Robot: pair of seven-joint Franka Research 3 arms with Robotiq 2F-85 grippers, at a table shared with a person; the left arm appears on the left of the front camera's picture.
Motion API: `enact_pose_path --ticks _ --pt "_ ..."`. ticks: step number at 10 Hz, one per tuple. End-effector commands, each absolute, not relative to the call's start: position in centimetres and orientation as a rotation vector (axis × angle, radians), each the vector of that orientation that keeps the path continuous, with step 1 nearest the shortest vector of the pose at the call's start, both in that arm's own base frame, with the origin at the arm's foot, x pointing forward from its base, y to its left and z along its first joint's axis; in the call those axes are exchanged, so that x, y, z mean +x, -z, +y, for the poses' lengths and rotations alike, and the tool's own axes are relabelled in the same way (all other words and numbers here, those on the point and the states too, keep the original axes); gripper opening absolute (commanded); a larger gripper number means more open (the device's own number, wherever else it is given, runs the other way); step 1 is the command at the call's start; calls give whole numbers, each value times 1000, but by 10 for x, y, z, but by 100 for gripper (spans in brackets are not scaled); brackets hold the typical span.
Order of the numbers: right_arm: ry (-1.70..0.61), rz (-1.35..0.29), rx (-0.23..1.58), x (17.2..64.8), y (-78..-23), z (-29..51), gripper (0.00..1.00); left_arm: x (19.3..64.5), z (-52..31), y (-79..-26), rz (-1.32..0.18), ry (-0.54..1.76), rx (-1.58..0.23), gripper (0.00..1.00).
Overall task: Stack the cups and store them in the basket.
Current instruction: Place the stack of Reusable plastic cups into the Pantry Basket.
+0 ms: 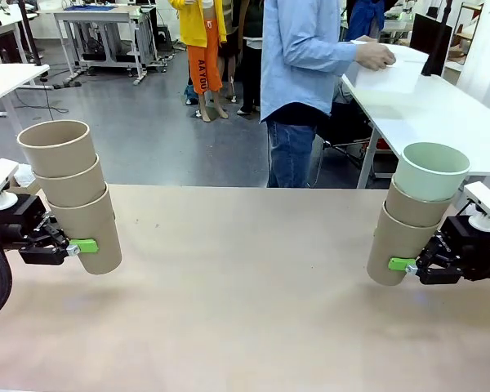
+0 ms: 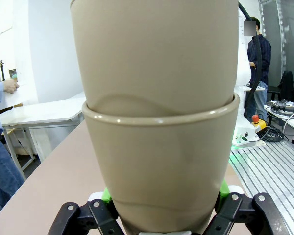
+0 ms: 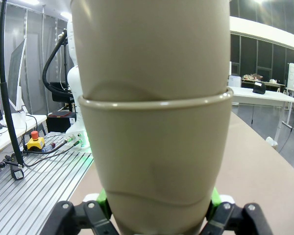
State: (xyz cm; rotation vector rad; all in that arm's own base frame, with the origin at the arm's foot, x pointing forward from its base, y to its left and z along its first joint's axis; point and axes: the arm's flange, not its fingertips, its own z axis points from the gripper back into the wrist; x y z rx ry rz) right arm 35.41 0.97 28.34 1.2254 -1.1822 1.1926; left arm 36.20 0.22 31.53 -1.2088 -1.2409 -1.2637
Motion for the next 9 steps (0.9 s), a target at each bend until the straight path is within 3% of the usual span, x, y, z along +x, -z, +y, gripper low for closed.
enact_pose_path --ticks 1,9 --pt "-1182 -1206 1219 357 -287 12 83 362 2 -318 -1250 1270 -1211 85" --pt "-1182 -1206 1219 357 -287 12 83 362 2 -318 -1250 1270 -1211 85"
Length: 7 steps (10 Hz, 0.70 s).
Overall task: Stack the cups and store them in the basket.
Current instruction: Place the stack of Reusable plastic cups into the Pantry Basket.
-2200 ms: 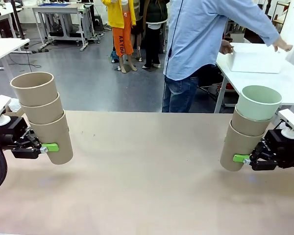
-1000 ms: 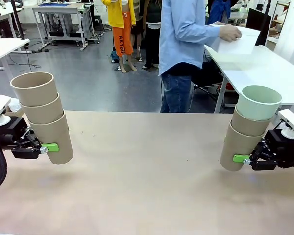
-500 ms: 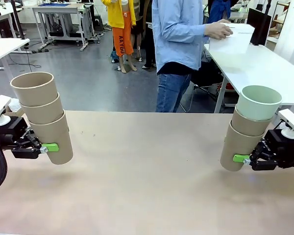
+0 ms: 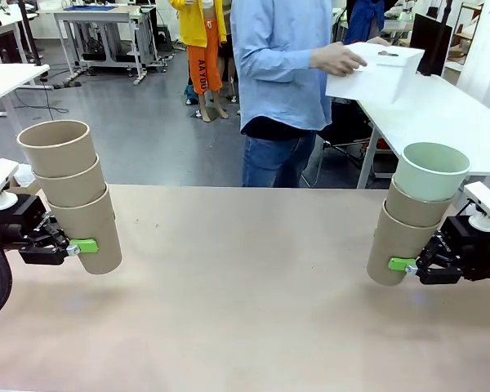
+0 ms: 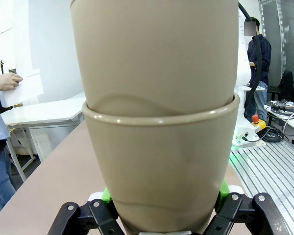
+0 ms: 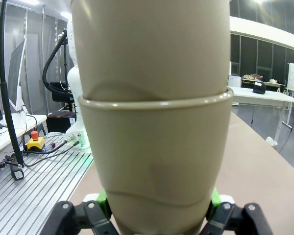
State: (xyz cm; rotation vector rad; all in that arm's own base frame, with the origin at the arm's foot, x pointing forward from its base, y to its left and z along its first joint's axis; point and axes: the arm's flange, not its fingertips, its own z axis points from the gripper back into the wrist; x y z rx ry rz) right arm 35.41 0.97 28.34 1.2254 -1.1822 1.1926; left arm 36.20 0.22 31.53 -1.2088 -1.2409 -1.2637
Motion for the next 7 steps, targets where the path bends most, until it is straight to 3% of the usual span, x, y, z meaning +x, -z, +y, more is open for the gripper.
enact_pose_path --ticks 1,7 --pt "-1182 -1206 1219 357 -287 12 83 362 2 -318 -1250 1270 -1211 85" --pt "-1182 -1206 1219 357 -287 12 83 362 2 -318 -1250 1270 -1211 85"
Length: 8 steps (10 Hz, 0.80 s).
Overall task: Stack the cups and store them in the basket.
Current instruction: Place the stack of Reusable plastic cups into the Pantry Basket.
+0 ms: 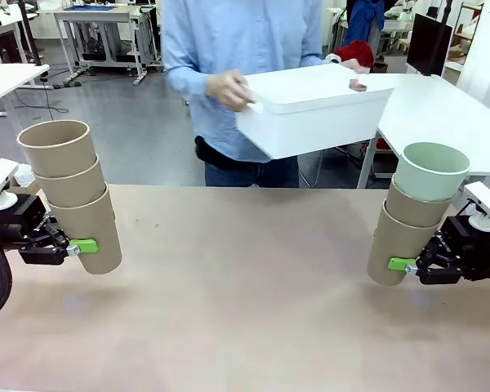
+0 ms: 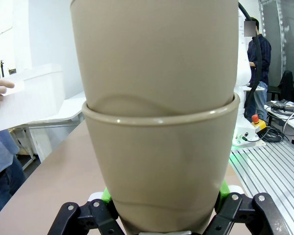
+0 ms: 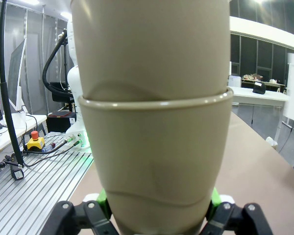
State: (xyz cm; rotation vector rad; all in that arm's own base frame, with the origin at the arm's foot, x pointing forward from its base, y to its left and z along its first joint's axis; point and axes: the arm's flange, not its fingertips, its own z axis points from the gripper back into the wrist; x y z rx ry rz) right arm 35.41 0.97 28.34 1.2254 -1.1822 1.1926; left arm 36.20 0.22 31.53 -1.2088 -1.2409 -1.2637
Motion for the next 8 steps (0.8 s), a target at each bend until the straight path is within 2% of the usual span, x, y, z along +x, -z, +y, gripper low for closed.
enact_pose_path --ticks 1,8 --pt "-1182 -1206 1219 357 -287 12 83 362 2 -318 -1250 1270 -1211 85" --pt "-1182 -1206 1219 357 -287 12 83 362 2 -318 -1250 1270 -1211 85"
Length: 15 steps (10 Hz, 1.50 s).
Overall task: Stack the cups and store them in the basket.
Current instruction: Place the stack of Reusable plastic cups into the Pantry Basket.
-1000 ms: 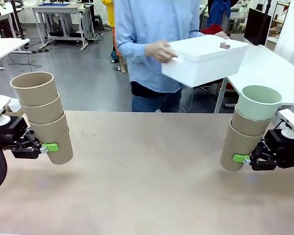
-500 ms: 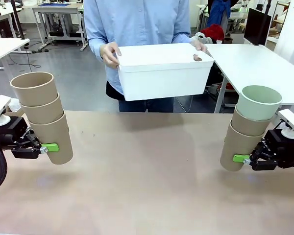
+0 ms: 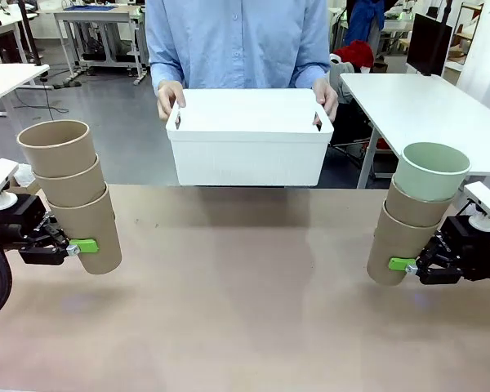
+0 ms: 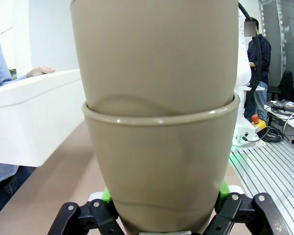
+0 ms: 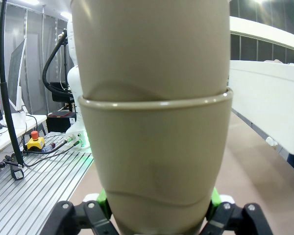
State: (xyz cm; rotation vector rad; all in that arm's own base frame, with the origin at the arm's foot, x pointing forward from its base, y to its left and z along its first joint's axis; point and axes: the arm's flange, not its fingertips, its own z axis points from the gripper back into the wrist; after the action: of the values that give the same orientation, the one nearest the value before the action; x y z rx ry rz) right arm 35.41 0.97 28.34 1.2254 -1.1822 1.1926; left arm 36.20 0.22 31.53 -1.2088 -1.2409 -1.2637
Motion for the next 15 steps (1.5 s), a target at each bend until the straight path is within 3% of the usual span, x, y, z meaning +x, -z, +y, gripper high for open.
enact_pose_path --ticks 1,15 --pt "-1182 -1206 1219 357 -287 12 83 362 2 -318 -1250 1270 -1211 85" --pt "-1182 -1206 1219 357 -287 12 83 362 2 -318 -1250 1270 -1211 85"
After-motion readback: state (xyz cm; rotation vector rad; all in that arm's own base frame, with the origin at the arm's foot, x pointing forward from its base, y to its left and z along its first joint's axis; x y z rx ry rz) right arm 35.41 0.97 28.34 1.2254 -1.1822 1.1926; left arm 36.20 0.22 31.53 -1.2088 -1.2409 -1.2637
